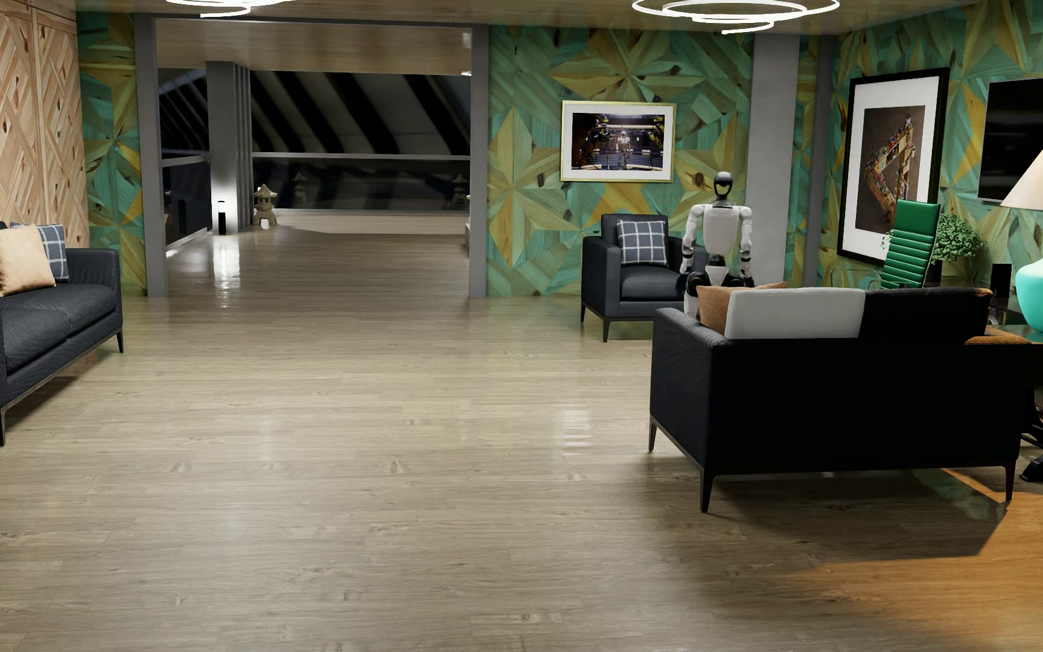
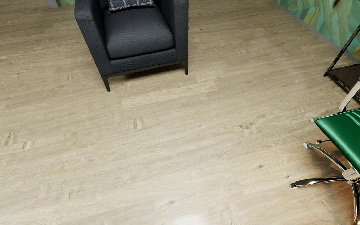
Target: Go to the officechair
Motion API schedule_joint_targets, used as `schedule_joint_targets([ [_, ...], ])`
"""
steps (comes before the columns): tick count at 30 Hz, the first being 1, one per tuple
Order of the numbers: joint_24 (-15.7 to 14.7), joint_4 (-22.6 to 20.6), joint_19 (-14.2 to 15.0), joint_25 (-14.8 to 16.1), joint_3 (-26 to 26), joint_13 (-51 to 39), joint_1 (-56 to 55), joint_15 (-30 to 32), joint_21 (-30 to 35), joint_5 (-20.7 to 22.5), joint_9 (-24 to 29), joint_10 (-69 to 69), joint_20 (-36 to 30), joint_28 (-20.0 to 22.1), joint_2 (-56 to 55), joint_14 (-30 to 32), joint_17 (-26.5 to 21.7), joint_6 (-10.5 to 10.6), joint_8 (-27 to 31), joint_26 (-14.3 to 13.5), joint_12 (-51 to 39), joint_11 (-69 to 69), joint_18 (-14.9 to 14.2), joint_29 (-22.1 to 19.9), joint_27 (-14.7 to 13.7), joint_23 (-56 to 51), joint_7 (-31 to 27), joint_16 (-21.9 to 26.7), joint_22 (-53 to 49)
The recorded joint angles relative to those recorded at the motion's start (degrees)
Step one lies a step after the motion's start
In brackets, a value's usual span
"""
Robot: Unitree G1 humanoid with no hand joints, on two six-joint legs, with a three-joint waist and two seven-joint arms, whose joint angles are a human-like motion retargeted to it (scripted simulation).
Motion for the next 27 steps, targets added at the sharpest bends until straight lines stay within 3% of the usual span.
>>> schedule_joint_targets([
  [3,0.8,0.5,0.4,0.6,-0.2,0.3,2.3,0.5,-1.4,0.0,-0.1,-1.7,-0.3,0.3,-0.9,-0.9,0.2,0.1,2.7,-0.4,-0.8,1.1,0.3,-1.4,1.6,0.5,3.7,-0.5,-1.5],
  [5,1.1,1.3,-0.1,1.3,-0.2,1.1,2.8,0.8,-2.8,-1.3,-0.1,-1.9,-1.3,0.2,-3.5,-1.6,-0.1,0.3,-0.3,-1.0,-2.0,4.7,0.4,-1.9,1.3,0.4,6.6,-0.4,-1.9],
  [8,1.2,2.2,-4.0,1.3,-0.2,1.8,3.0,-0.4,-3.5,-7.6,-0.2,-1.1,-2.4,0.2,-5.1,-2.8,-0.8,-0.5,-19.0,-2.1,-2.9,8.0,0.5,-1.6,0.1,0.3,11.5,0.8,-3.0],
  [9,0.6,2.5,-5.0,1.0,-0.5,1.9,3.4,-1.1,-3.2,-7.6,-0.2,-0.8,-1.5,0.6,-4.4,-3.1,-1.0,-0.9,-21.0,-2.0,-2.6,6.3,0.4,-1.1,-0.2,0.9,13.2,1.2,-3.3],
  [11,-0.6,4.6,-4.7,-0.5,-1.2,2.0,3.4,-1.4,-1.4,-4.8,0.1,2.2,1.0,1.4,-2.9,-4.3,-1.3,-1.5,-17.5,-1.0,-1.7,1.5,0.1,0.3,-0.6,2.4,15.7,2.2,-3.4],
  [14,-1.1,11.9,-4.9,-1.8,-1.2,2.4,-2.1,-0.2,0.5,-0.7,0.8,16.2,3.0,3.3,-2.0,-1.8,-1.5,-1.1,-14.2,-0.6,-1.8,-2.1,-1.6,2.4,-0.6,2.9,15.5,3.6,-1.0],
  [15,-1.5,14.5,-5.1,-1.8,-1.0,2.4,-4.8,-0.1,0.7,0.4,1.1,21.8,3.1,3.6,-2.4,1.0,-1.8,-0.8,-12.8,-0.7,-1.8,-2.0,-3.2,2.4,-0.3,2.9,14.1,3.9,0.1],
  [17,-0.6,16.5,-5.2,-1.5,-0.5,1.8,-10.0,0.3,0.6,2.0,1.6,30.0,1.8,3.8,-2.9,3.7,-2.1,-0.3,-9.6,-1.4,-1.1,-1.9,-3.6,1.0,0.7,2.8,7.2,4.5,1.2],
  [19,0.8,14.4,-4.6,-0.5,-0.2,1.6,-12.0,0.6,-0.1,3.0,1.8,30.6,0.8,4.7,-3.6,-0.1,-2.4,0.1,-6.4,-1.8,-0.1,-1.1,-4.8,-0.6,0.9,2.6,-1.4,4.7,1.5],
  [23,0.3,4.9,-2.3,-0.1,-0.1,1.7,-5.4,1.8,0.1,3.8,1.4,11.6,1.2,7.0,-4.9,-2.0,-3.4,0.7,1.6,-2.9,1.6,-1.9,-7.5,-3.8,-1.5,1.0,-20.0,2.8,1.6],
  [26,0.0,5.9,0.1,1.7,-0.8,1.5,-0.1,2.5,-2.0,4.1,1.5,5.0,0.1,6.2,-7.2,-6.7,-2.4,1.3,8.1,-3.1,0.6,-0.8,-6.4,-8.9,-3.3,-1.4,-13.1,1.4,1.9],
  [27,0.1,5.7,0.7,2.7,-1.1,2.0,0.4,3.0,-3.5,3.9,1.7,3.9,-0.7,6.0,-8.3,-7.3,-2.1,1.5,9.8,-3.3,-0.2,-0.6,-5.8,-10.3,-5.1,-2.8,-11.0,1.1,1.7],
])
